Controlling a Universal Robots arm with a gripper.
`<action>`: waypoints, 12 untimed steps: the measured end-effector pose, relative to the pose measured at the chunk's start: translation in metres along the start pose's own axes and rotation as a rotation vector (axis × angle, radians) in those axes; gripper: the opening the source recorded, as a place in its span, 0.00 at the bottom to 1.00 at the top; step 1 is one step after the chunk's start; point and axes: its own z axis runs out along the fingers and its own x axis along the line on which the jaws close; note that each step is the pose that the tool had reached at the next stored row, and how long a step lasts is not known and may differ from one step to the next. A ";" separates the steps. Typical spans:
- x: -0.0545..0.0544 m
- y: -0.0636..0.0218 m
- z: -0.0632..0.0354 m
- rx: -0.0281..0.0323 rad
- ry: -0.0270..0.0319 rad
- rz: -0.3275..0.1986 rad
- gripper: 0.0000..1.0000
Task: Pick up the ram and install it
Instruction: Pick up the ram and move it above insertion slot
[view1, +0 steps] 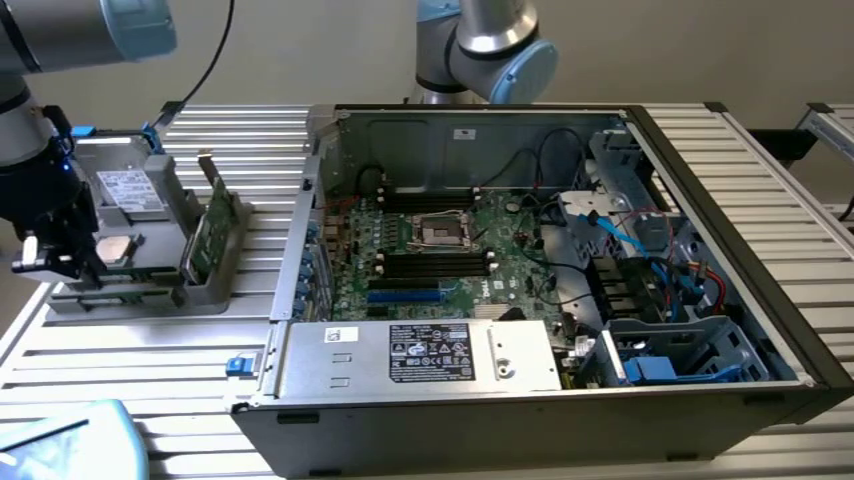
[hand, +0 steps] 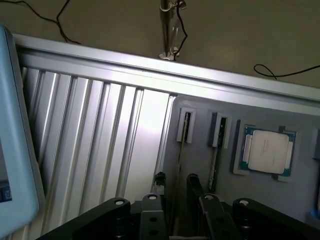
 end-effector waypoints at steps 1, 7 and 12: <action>0.000 -0.0001 0.0017 0.0009 0.0000 -0.002 0.31; 0.001 -0.0007 0.0122 0.0041 -0.0006 -0.010 0.31; 0.001 -0.0013 0.0180 0.0139 -0.0026 -0.011 0.31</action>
